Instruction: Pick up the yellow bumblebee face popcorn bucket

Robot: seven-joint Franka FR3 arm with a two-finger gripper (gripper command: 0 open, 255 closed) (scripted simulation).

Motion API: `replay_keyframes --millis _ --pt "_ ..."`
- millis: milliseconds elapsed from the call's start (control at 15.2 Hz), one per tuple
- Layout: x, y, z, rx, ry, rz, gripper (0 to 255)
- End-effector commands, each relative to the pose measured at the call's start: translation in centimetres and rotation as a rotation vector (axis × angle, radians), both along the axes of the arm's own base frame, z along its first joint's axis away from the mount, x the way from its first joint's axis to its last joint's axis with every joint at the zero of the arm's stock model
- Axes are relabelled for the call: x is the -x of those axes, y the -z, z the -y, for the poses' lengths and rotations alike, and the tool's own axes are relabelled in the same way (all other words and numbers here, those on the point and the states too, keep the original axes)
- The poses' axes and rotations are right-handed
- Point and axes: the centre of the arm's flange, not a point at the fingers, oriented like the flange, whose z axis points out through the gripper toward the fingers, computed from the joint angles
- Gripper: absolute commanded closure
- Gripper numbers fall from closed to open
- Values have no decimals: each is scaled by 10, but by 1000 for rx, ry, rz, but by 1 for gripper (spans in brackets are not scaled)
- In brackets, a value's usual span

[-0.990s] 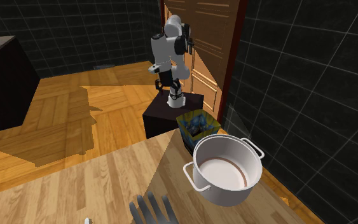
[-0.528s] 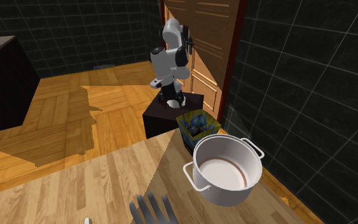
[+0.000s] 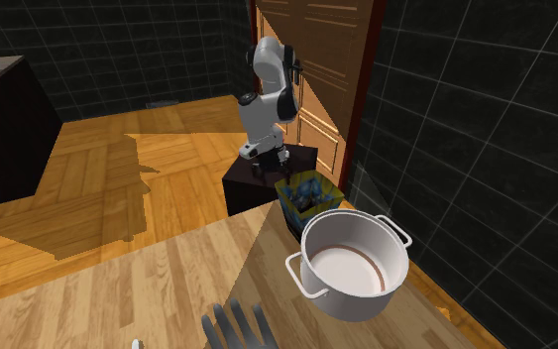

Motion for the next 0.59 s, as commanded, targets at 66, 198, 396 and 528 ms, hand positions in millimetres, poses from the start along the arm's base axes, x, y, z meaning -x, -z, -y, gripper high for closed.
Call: replay_keyframes --millis 66,198,396,528 --pt "0 15 -1 -1 0 0 0" --pt "0 23 -1 -1 0 0 0" --pt "0 24 -1 -1 0 0 255" --pt "0 24 -1 -1 0 0 255"
